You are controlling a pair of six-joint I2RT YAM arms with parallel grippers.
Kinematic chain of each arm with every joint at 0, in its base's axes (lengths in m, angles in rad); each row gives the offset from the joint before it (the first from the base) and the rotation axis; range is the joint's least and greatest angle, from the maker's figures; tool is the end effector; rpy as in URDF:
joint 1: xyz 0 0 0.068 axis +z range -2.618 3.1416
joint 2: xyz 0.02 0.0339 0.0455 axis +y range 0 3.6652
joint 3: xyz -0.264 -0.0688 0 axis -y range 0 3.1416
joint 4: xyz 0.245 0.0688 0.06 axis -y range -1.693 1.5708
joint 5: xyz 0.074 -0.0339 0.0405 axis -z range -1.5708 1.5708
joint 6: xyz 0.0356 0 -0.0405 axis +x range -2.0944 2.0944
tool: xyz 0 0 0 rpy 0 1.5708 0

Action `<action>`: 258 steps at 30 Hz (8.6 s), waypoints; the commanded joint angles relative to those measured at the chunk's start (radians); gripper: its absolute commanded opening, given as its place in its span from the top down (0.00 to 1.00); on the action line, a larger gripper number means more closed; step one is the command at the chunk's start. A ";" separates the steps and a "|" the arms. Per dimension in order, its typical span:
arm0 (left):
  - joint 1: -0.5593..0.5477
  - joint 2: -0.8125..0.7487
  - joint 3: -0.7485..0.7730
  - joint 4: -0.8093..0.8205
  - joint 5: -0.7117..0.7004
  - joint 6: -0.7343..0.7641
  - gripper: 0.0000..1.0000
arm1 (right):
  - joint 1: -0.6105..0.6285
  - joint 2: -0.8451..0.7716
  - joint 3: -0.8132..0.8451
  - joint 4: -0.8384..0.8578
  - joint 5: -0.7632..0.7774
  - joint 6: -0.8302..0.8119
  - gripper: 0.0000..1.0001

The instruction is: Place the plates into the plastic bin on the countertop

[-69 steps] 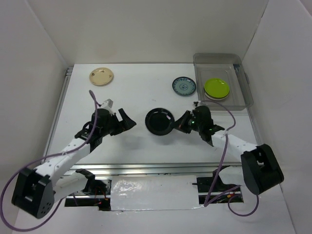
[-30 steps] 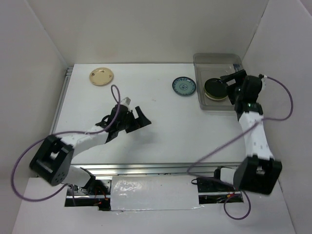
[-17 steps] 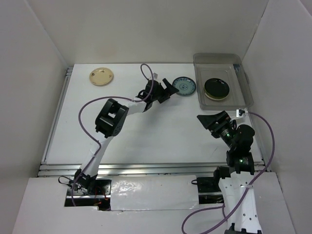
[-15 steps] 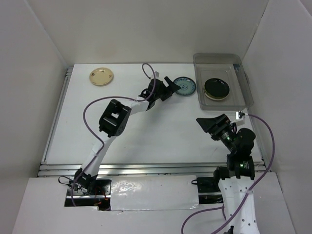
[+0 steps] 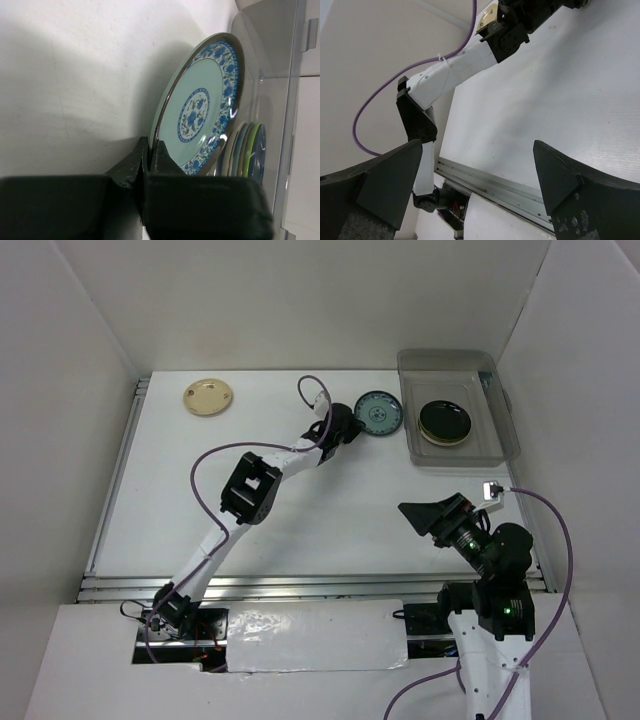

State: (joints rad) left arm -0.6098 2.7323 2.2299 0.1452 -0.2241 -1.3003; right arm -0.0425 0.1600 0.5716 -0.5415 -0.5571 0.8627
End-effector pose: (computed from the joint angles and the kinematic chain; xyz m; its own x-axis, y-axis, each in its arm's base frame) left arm 0.5027 -0.3415 0.1152 -0.4502 -0.8316 -0.3252 -0.1726 0.4384 -0.8821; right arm 0.0640 0.0161 0.2951 -0.4547 0.6647 -0.5929 -0.2189 0.5619 0.7977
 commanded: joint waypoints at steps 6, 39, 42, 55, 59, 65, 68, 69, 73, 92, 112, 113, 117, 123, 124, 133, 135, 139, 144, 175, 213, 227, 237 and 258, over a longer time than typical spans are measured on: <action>0.013 -0.333 -0.472 -0.052 -0.187 -0.022 1.00 | 0.010 0.015 0.034 -0.034 0.062 -0.053 0.00; 0.185 -1.451 -1.563 -0.054 0.671 0.314 1.00 | 0.497 1.098 0.025 0.770 0.215 -0.034 0.88; 0.202 -1.500 -1.512 -0.256 0.556 0.386 0.81 | 0.521 1.055 0.054 0.672 0.319 -0.033 1.00; 0.245 -2.134 -1.414 -0.765 0.069 0.444 0.01 | -0.037 1.193 0.496 0.353 0.577 0.002 1.00; 0.246 -2.123 -1.443 -0.773 0.135 0.501 0.01 | -0.187 1.406 0.608 0.353 0.579 0.053 1.00; 0.249 -2.077 -1.443 -0.777 0.215 0.576 0.01 | -0.292 1.671 0.826 0.328 0.452 0.013 0.95; 0.252 -2.074 -1.437 -0.782 0.206 0.608 0.01 | -0.283 1.748 0.916 0.285 0.468 -0.008 0.95; 0.255 -2.073 -1.435 -0.783 0.201 0.615 0.01 | -0.283 1.754 0.924 0.285 0.480 -0.005 0.95; 0.262 -2.056 -1.451 -0.760 0.232 0.619 0.01 | -0.277 1.747 0.939 0.272 0.522 0.013 0.22; 0.527 -1.624 -1.627 -0.012 0.155 0.150 0.01 | 0.139 0.907 0.198 0.649 0.189 -0.103 0.00; 0.683 -0.303 -0.485 -0.412 -0.101 -0.082 0.13 | 0.618 0.325 -0.223 0.601 0.169 0.078 0.00; 0.682 -0.266 -0.430 -0.456 -0.107 -0.086 0.16 | 0.621 0.326 -0.219 0.598 0.163 0.078 0.00; 0.676 -0.200 -0.325 -0.516 -0.133 -0.094 0.67 | 0.624 0.314 -0.199 0.566 0.160 0.081 0.00; 0.691 -0.264 -0.381 -0.492 -0.121 -0.099 1.00 | 0.624 0.279 -0.136 0.476 0.207 0.035 0.00; 0.697 -0.275 -0.385 -0.502 -0.120 -0.096 1.00 | 0.624 0.279 -0.128 0.463 0.227 0.018 0.00; 0.647 -0.807 -0.821 -0.323 -0.137 0.163 1.00 | 0.602 0.395 -0.090 0.492 0.315 -0.057 0.00; 0.621 -0.946 -0.933 -0.329 -0.062 0.203 1.00 | 0.593 0.501 -0.035 0.485 0.330 -0.102 0.00; 0.518 -1.158 -1.143 -0.336 0.077 0.312 1.00 | 0.581 0.692 0.135 0.455 0.323 -0.165 0.00; 0.362 -1.333 -1.306 -0.317 0.244 0.366 1.00 | 0.581 0.912 0.330 0.387 0.286 -0.293 0.00; 0.186 -1.614 -1.595 -0.242 0.539 0.338 0.10 | 0.462 0.911 0.060 0.598 0.177 -0.090 1.00; 0.142 -2.102 -1.406 -0.802 0.462 0.727 0.01 | -0.343 1.537 0.651 0.399 0.359 0.091 0.53; 0.154 -1.953 -1.170 -0.903 -0.066 0.717 0.01 | -0.048 1.017 0.574 0.151 0.604 -0.275 0.00; 0.334 -1.801 -0.989 -0.938 -0.194 0.792 0.01 | 0.378 0.517 0.560 -0.211 0.870 -0.427 0.00; 0.387 -2.229 -1.003 -1.248 -0.175 0.711 0.01 | 0.391 0.133 0.735 -0.627 0.680 -0.496 0.00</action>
State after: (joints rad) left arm -0.2272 0.5331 1.2232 -1.0542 -0.4141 -0.5655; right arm 0.3504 0.2981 1.3071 -1.1282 0.1577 0.4046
